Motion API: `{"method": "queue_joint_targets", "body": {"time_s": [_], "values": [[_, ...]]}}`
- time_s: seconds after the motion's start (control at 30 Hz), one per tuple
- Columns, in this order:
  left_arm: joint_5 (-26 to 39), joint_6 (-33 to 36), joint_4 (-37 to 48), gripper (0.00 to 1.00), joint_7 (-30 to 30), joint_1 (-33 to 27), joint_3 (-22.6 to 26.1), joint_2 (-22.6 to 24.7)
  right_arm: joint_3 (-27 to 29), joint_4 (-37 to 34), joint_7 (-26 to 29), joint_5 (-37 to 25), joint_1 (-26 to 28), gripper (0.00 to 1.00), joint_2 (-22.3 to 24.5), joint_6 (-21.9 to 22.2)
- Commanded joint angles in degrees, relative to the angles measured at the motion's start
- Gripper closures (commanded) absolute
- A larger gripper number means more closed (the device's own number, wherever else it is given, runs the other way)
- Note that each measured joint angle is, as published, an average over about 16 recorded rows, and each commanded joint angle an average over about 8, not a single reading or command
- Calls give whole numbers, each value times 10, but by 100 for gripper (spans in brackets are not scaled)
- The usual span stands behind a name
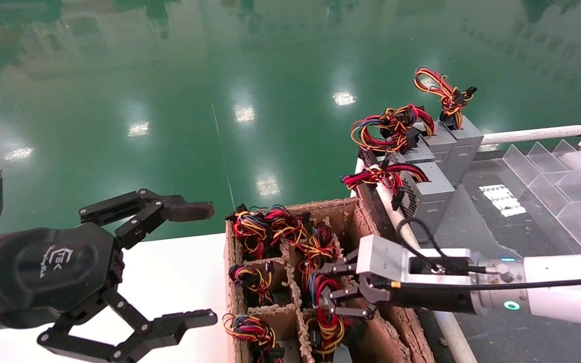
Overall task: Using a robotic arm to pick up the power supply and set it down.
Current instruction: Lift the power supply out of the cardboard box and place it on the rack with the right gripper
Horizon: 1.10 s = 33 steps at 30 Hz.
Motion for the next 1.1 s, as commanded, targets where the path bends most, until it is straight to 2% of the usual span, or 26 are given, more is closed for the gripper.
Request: {"method": "queue_joint_targets", "body": {"time_s": [0.03,0.27,0.5,0.87,1.1], "values": [[0,0,0,0,0,0,0,0,11,2,-12,18,-11,100,3,4],[0,0,0,0,0,0,0,0,60,23,-28,96,-52,100,26,17],[0,0,0,0,0,0,0,0,103,59,-20,166,-75,100,58,11],[0,0,0,0,0,0,0,0,174,81,25,283,-62,100,113,-16],[0,0,0,0,0,0,0,0,208,63,26,323,-46,100,139,-26]]}}
